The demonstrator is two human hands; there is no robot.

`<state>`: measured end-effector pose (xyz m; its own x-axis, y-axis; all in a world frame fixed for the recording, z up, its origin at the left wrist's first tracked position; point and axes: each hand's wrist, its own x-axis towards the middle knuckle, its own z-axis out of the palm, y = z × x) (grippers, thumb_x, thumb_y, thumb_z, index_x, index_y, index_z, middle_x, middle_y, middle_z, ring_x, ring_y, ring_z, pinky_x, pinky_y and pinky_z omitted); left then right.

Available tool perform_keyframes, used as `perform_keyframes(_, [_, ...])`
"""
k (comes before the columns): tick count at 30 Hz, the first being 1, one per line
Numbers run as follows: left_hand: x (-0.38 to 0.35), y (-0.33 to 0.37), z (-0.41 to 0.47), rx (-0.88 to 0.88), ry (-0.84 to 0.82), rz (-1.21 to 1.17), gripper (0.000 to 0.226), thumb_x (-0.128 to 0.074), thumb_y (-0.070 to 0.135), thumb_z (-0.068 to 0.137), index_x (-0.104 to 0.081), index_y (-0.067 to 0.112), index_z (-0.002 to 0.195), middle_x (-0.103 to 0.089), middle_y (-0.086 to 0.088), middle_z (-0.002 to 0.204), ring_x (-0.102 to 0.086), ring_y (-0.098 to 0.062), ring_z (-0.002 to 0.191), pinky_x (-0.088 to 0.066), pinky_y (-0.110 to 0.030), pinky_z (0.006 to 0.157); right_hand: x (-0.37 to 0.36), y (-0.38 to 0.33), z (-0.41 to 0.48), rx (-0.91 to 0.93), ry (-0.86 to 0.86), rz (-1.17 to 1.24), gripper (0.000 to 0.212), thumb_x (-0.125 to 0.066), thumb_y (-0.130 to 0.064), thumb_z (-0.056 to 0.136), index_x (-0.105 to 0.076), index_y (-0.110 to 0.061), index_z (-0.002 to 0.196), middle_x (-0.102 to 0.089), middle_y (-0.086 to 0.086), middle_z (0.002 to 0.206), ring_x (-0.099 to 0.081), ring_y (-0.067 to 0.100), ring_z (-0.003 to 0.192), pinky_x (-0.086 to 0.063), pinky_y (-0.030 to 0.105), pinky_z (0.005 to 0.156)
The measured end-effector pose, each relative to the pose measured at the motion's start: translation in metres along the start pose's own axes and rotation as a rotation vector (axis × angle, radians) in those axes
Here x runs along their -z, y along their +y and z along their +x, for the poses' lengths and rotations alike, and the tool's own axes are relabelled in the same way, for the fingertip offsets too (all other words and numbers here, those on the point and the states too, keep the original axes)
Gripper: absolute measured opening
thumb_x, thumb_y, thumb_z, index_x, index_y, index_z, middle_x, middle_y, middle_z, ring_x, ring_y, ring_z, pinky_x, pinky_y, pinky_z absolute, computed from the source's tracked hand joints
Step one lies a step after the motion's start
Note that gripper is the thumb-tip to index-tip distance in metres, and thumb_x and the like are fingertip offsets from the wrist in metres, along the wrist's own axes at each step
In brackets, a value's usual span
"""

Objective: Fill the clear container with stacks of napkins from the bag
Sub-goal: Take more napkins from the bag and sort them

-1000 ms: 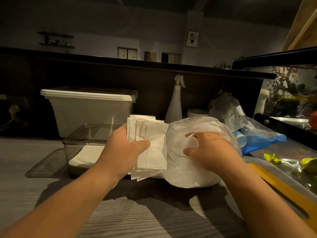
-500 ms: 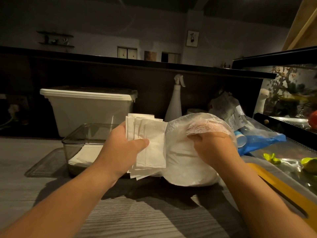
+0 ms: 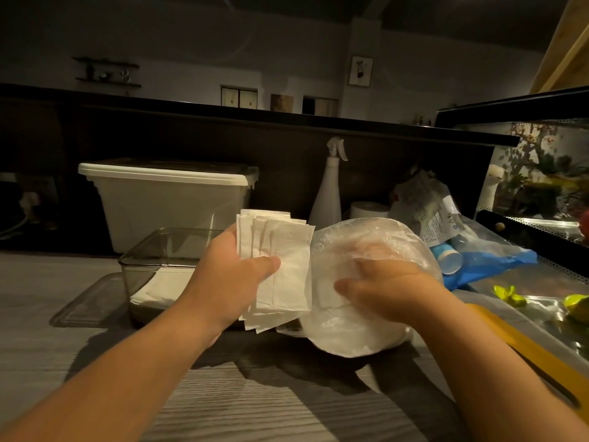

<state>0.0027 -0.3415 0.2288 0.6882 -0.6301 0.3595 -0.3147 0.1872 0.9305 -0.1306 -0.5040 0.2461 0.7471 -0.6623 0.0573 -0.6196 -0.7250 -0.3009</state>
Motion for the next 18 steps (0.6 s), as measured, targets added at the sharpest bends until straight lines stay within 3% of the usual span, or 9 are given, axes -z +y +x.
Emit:
perform_keyframes(3, [0.000,0.001,0.000,0.000,-0.005,-0.010,0.028,-0.064,0.012,0.093,-0.058,0.039,0.098,-0.066,0.009,0.105,-0.063,-0.011,0.099,-0.050,-0.020,0.065,0.003,-0.002,-0.007,0.098,0.091,0.010,0.066,-0.066,-0.040,0.091,-0.034,-0.038,0.148,-0.045,-0.011,0.134,-0.044,0.019,0.129,-0.039,0.036,0.109])
perform_keyframes(6, [0.000,0.002,0.001,-0.007,0.004,-0.006,0.028,-0.065,0.011,0.093,-0.058,0.038,0.097,-0.067,0.012,0.101,-0.064,-0.007,0.094,-0.049,-0.016,0.060,0.007,-0.006,-0.012,0.203,0.103,-0.072,0.057,-0.068,-0.031,0.087,-0.046,-0.035,0.140,-0.049,-0.015,0.112,-0.049,0.015,0.114,-0.041,0.035,0.108])
perform_keyframes(9, [0.001,0.002,0.001,-0.005,0.008,-0.001,0.028,-0.065,0.012,0.093,-0.057,0.038,0.097,-0.066,0.011,0.102,-0.063,-0.008,0.096,-0.049,-0.018,0.063,0.009,-0.008,-0.014,0.245,0.070,-0.089,0.058,-0.069,-0.026,0.084,-0.051,-0.036,0.138,-0.055,-0.013,0.123,-0.050,0.013,0.114,-0.043,0.027,0.098])
perform_keyframes(12, [0.001,0.002,0.001,-0.008,0.009,0.003,0.028,-0.065,0.011,0.093,-0.057,0.038,0.096,-0.066,0.012,0.101,-0.063,-0.008,0.096,-0.049,-0.019,0.064,0.009,-0.005,-0.015,0.322,0.061,-0.083,0.049,-0.068,-0.024,0.083,-0.051,-0.040,0.126,-0.050,-0.020,0.114,-0.048,0.007,0.107,-0.040,0.021,0.088])
perform_keyframes(15, [0.001,0.003,0.001,-0.008,0.004,0.005,0.029,-0.064,0.011,0.093,-0.056,0.038,0.095,-0.064,0.014,0.099,-0.062,-0.005,0.093,-0.047,-0.016,0.061,0.011,-0.003,-0.016,0.310,0.031,-0.028,0.053,-0.067,-0.021,0.083,-0.041,-0.049,0.119,-0.043,-0.026,0.102,-0.049,0.006,0.099,-0.045,0.020,0.083])
perform_keyframes(18, [0.001,0.003,0.001,-0.005,0.001,0.002,0.029,-0.064,0.011,0.093,-0.055,0.038,0.094,-0.064,0.015,0.099,-0.061,-0.004,0.092,-0.046,-0.014,0.059,0.010,-0.003,-0.016,0.295,-0.020,0.007,0.061,-0.068,-0.020,0.082,-0.040,-0.050,0.128,-0.050,-0.019,0.108,-0.054,0.009,0.097,-0.055,0.027,0.085])
